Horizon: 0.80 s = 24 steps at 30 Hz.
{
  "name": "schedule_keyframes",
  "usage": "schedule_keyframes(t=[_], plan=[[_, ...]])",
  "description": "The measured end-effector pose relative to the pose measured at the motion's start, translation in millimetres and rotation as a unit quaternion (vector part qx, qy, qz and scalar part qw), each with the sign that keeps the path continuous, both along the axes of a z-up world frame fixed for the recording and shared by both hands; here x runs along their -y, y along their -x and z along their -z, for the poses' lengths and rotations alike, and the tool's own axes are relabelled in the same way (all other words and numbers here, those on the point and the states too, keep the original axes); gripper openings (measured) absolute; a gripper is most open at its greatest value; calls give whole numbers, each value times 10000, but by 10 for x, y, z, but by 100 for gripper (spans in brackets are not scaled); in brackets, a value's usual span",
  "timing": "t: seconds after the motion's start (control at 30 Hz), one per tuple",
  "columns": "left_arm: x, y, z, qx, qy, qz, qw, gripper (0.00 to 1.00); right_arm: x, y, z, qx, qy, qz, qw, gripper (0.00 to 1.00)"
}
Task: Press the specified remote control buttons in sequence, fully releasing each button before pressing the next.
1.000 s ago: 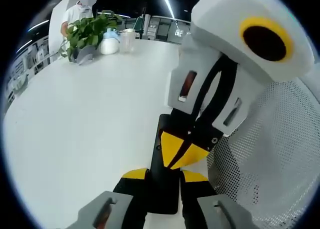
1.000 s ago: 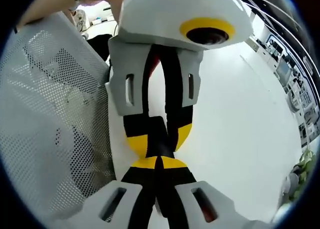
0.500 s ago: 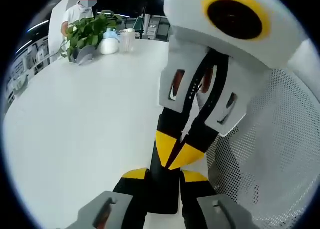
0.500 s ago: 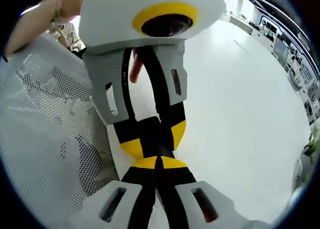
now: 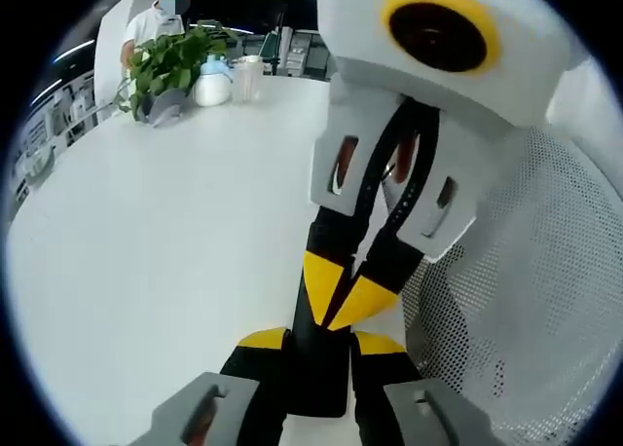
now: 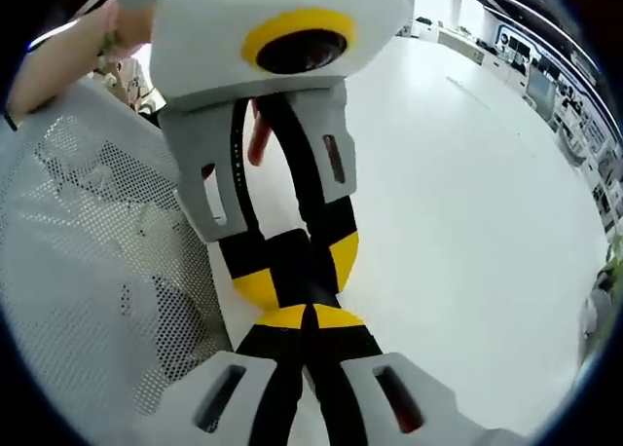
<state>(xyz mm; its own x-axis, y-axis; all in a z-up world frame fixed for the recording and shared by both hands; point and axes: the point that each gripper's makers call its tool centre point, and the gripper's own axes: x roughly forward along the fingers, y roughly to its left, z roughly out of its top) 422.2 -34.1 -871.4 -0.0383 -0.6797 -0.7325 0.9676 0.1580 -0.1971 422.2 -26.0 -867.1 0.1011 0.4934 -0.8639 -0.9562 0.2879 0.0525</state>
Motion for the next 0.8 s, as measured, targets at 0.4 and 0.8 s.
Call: schedule_keyframes(t=[0.4,0.8], plan=[[-3,-1,-3,-15,12,-14,10000,24,-4,1,-7,21,-88,-189,9998,0],[-2,3,-2,4,7,9,10000,24,16,33,-19,248,-227,-341,9989,1]])
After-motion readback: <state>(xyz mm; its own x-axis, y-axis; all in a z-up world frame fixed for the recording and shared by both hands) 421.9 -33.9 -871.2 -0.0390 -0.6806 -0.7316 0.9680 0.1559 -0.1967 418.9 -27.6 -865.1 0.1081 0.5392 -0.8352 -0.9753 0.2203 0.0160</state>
